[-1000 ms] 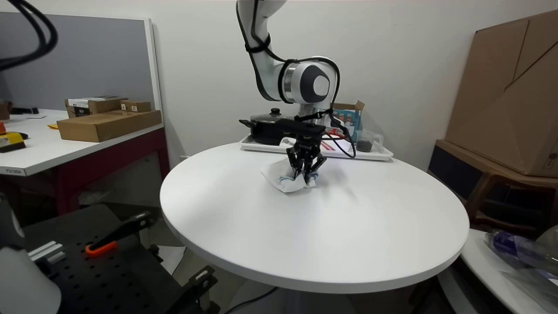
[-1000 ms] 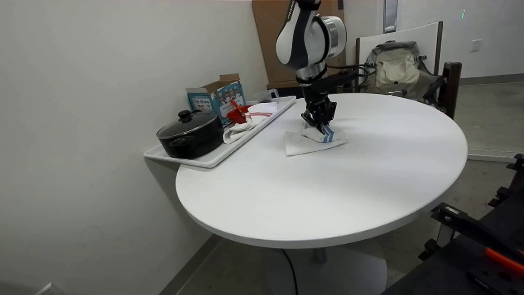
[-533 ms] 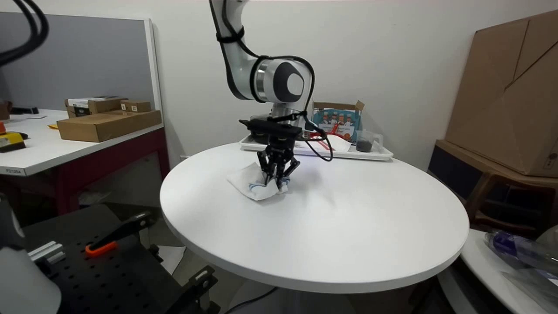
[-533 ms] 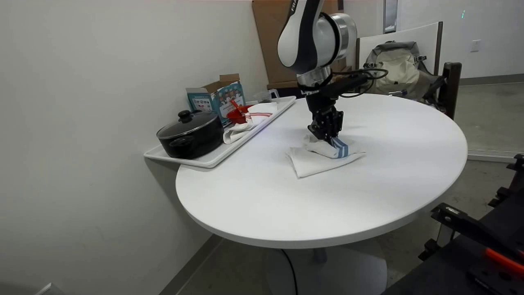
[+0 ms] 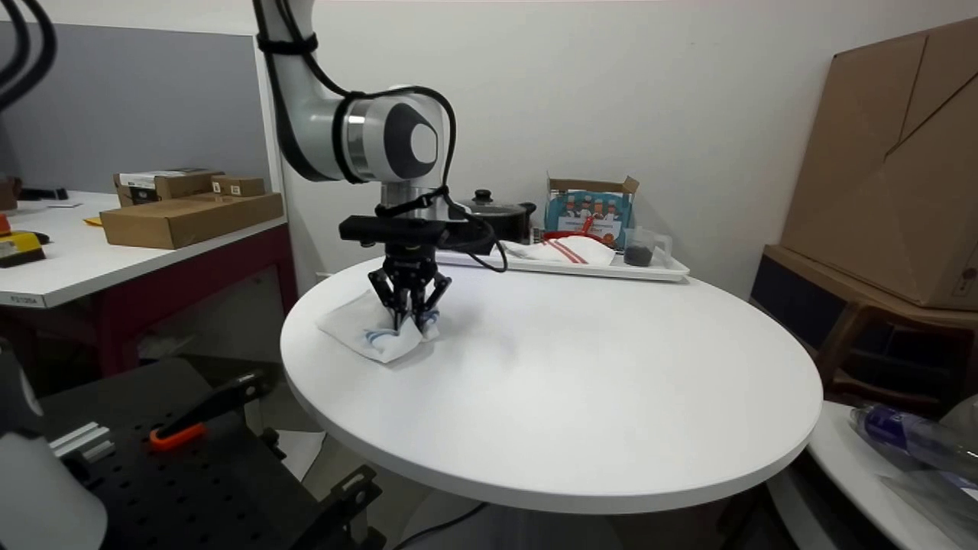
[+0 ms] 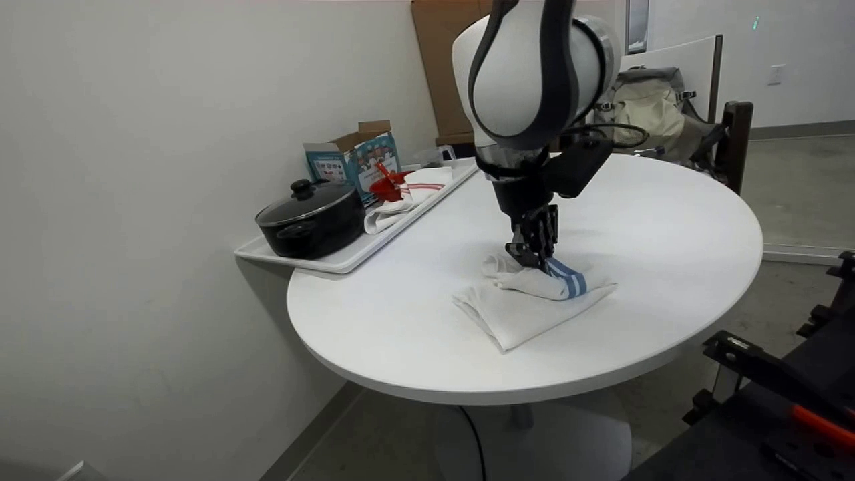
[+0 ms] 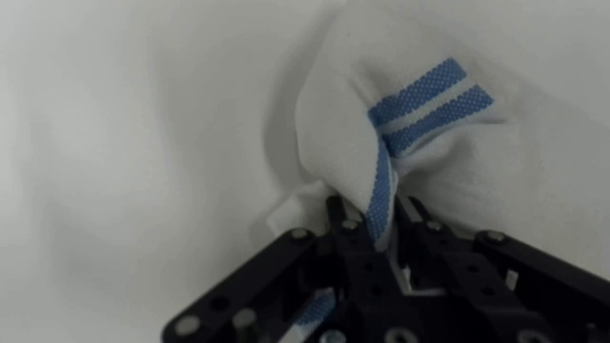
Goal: Use the tea towel to wipe the table
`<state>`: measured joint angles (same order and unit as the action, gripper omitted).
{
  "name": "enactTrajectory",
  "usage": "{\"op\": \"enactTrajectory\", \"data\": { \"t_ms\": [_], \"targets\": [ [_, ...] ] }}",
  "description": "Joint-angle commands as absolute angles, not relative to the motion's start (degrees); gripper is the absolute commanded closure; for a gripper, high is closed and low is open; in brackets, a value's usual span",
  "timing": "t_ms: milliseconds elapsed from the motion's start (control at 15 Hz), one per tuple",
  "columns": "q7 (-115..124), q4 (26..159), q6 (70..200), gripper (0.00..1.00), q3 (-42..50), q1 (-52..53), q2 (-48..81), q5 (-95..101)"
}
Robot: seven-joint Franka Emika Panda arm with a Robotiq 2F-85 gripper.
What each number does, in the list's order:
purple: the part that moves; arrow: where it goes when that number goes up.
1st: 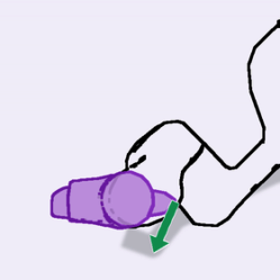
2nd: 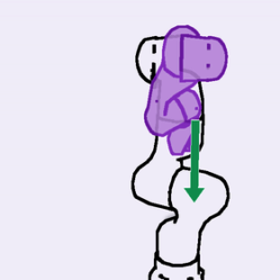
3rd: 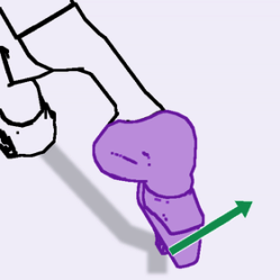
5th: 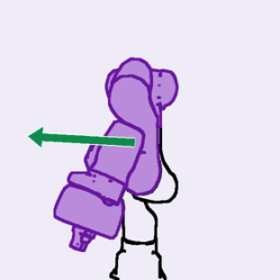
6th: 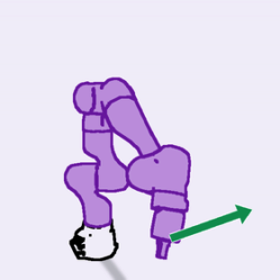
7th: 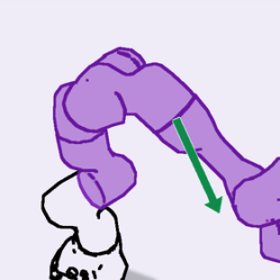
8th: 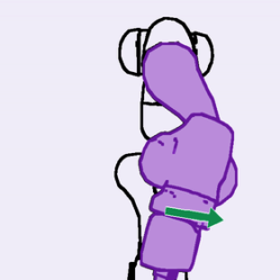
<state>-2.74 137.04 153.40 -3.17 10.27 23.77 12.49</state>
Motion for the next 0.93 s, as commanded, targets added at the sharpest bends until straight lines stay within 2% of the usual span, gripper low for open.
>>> {"op": "enactTrajectory", "data": {
  "t_ms": [0,400,867],
  "targets": [
    [0.76,144.54,160.47,0.95,-2.21,13.37,22.34,16.67],
    [-0.32,146.07,164.05,0.95,3.59,11.24,20.83,20.41],
    [-3.29,142.17,167.90,0.95,19.53,1.38,22.65,26.35]
  ]
}}
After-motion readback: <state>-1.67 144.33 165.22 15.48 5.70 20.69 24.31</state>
